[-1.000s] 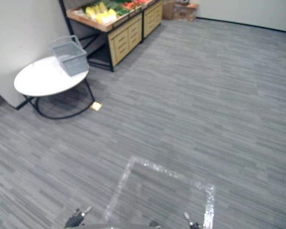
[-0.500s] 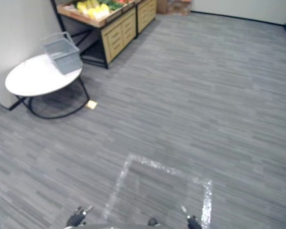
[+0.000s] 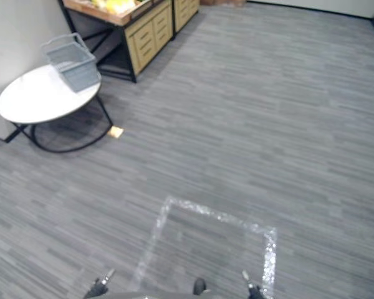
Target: Pick vegetable in the basket
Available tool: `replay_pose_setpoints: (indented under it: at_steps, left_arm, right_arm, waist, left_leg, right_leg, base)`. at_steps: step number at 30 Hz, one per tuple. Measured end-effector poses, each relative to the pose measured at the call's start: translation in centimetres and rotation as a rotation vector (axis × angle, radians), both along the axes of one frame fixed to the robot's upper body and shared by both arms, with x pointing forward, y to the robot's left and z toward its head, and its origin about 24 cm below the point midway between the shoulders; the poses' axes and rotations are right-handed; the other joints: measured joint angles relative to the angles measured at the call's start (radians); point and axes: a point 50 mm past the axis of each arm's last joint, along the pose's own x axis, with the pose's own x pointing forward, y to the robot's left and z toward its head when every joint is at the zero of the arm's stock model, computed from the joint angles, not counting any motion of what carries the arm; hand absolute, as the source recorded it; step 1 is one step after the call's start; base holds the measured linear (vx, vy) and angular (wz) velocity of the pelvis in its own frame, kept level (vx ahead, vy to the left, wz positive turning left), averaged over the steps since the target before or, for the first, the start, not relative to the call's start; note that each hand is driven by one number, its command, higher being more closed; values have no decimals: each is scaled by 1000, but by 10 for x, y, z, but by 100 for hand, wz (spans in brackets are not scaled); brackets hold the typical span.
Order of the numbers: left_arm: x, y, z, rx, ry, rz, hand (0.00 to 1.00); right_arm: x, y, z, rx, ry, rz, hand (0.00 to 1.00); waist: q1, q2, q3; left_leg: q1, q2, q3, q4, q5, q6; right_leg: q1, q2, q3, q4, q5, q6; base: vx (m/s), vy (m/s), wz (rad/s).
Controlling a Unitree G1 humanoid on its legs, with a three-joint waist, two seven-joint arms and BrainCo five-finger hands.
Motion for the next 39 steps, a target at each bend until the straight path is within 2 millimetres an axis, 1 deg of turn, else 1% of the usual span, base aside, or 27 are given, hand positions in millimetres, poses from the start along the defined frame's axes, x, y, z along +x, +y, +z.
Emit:
replay_pose_setpoints:
  at_steps: [7,10,12,13,16,18,19,20,21,22,23,24,25,26,27,28,29,30,31,32,33,34,35,36,37,38,39]
  left_arm:
    - [-2,-5,0,-13,-7,44,0]
    - [-4,-4,0,-19,-8,88,0]
    - [-4,-4,0,-18,-7,99,0]
    - [-2,-3,0,-22,-14,121,0]
    - [-1,-3,0,-20,-14,124,0]
    - [0,-2,0,-20,-21,142,0]
    - [0,-1,1,-18,-23,138,0]
    - [4,2,2,-5,-32,112,0]
    - [11,9,5,17,-62,103,0]
    - [13,9,6,18,-72,95,0]
    - [20,6,7,13,-93,86,0]
    - [22,4,8,16,-103,60,0]
    - [23,4,8,19,-105,45,0]
    - [25,5,9,26,-111,33,0]
    - [26,5,9,26,-116,28,0]
    - [27,5,9,25,-118,26,0]
    - [29,4,10,26,-124,21,0]
    - [31,3,10,27,-130,17,0]
    - [33,2,10,27,-134,13,0]
    - [35,2,11,26,-138,11,0]
    - [35,2,11,25,-138,11,0]
    - [35,4,11,29,-137,10,0]
    - [37,6,12,37,-142,6,0]
    - [38,15,13,61,-139,-3,0]
    - [37,18,13,70,-131,-8,0]
    - [35,21,13,78,-122,-17,0]
    - [33,26,12,88,-101,-35,0]
  right_arm:
    - [-5,0,1,-2,-9,-40,0]
    - [-3,0,1,-6,-14,-27,0]
    - [1,0,3,-18,-27,8,0]
    - [5,1,3,-23,-37,35,0]
    - [4,2,3,-23,-35,39,0]
    - [5,1,4,-26,-36,39,0]
    - [7,1,4,-27,-37,43,0]
    - [12,5,4,-20,-42,71,0]
    - [17,4,4,-28,-44,122,0]
    - [19,4,5,-31,-46,157,0]
    - [23,-2,7,-56,-44,226,0]
    - [24,-5,8,-78,-33,285,0]
    - [26,-6,8,-84,-32,303,0]
    - [34,-4,9,-86,-47,323,0]
    - [45,-2,11,-89,-71,342,0]
    - [51,-1,13,-91,-85,351,0]
    - [60,1,15,-95,-107,365,0]
    - [66,3,16,-103,-118,397,0]
    - [67,4,17,-109,-120,419,0]
    - [69,6,17,-114,-120,443,0]
    - [68,8,16,-110,-114,456,0]
    - [67,8,16,-108,-108,454,0]
    - [62,12,13,-89,-95,435,0]
    - [62,21,10,-49,-90,410,0]
    - [59,24,8,-33,-85,382,0]
    - [53,24,6,-20,-68,358,0]
    - [46,21,4,-11,-46,319,0]
  waist:
    - [6,8,-4]
    - [8,8,-4]
    - [16,9,-3]
    - [17,5,-3]
    - [21,0,-1]
    - [22,-2,10]
    - [26,-5,13]
    - [25,-25,25]
    - [25,-41,37]
    - [25,-42,44]
    - [25,-19,60]
    - [29,-6,67]
    - [30,-4,68]
    - [30,-5,68]
    - [31,-6,68]
    - [32,-6,68]
    - [33,-6,68]
    - [39,-7,68]
    - [43,-7,68]
    - [49,-6,67]
    - [54,-5,67]
    - [54,-14,66]
    - [55,-35,55]
    - [49,-79,40]
    - [47,-93,30]
    - [47,-100,18]
    - [49,-104,10]
  left_leg:
    - [1,4,25,14,-9,3]
    - [-1,7,27,21,-12,5]
    - [-7,13,28,31,-14,5]
    - [-25,17,18,44,-14,5]
    - [-55,19,-20,64,-14,5]
    - [-55,21,-35,77,-14,3]
    - [-68,24,-35,106,-21,-5]
    - [-139,31,-33,245,-39,-4]
    - [-243,57,-40,448,-46,6]
    - [-304,78,-58,562,-47,9]
    - [-399,112,-114,755,-50,16]
    - [-444,125,-144,836,-61,10]
    - [-454,132,-144,842,-63,10]
    - [-470,137,-141,802,-65,10]
    - [-479,136,-134,704,-61,15]
    - [-484,135,-133,641,-57,20]
    - [-493,131,-133,507,-31,29]
    - [-498,131,-132,370,14,28]
    - [-500,132,-130,314,39,21]
    - [-508,139,-125,251,66,16]
    - [-513,146,-110,203,84,15]
    - [-509,144,-106,216,151,4]
    - [-506,115,-95,258,177,14]
    - [-522,78,-79,329,99,31]
    - [-526,63,-77,376,58,44]
    - [-518,54,-71,406,27,56]
    - [-478,47,-52,408,-3,75]
  right_leg:
    - [0,-1,10,13,-1,0]
    - [-5,-2,9,29,-11,-15]
    - [-27,-1,7,72,-33,-21]
    - [-66,-7,-8,140,-68,-24]
    - [-107,-22,-47,226,-119,-32]
    - [-108,-30,-69,252,-143,-37]
    - [-110,-37,-74,260,-154,-39]
    - [-120,-62,-94,286,-179,-43]
    - [-118,-77,-112,292,-195,-35]
    - [-107,-77,-130,286,-196,-34]
    - [-71,-70,-162,271,-196,-35]
    - [-34,-72,-181,261,-196,-33]
    - [-16,-75,-184,251,-195,-28]
    - [6,-83,-191,228,-191,-16]
    - [19,-96,-187,208,-190,-1]
    - [20,-103,-183,202,-190,6]
    - [18,-122,-178,195,-193,23]
    - [20,-143,-173,188,-199,47]
    - [20,-156,-170,188,-204,62]
    - [24,-170,-165,188,-215,88]
    - [41,-188,-158,185,-230,122]
    - [66,-212,-158,178,-240,146]
    - [90,-250,-151,166,-241,155]
    - [87,-294,-128,173,-205,135]
    - [79,-317,-102,208,-167,132]
    - [64,-336,-71,260,-130,132]
    - [28,-353,-25,362,-58,111]
  base:
    - [-33,-27,-6]
    - [-42,-44,0]
    - [-39,-50,4]
    - [-28,-42,17]
    - [-17,-76,40]
    - [22,-53,39]
    - [2,-72,50]
    - [-46,-102,56]
    - [-56,-125,64]
    - [6,-85,66]
    - [77,24,65]
    - [107,75,58]
    - [113,92,34]
    - [195,153,9]
    - [215,178,0]
    - [279,254,-10]
    - [286,285,-10]
    - [306,307,-11]
    - [357,359,-9]
    - [403,398,-9]
    - [436,425,-8]
    - [492,427,-10]
    - [438,307,-6]
    - [551,358,-2]
    - [564,348,4]
    - [679,433,-3]
    - [673,416,-19]
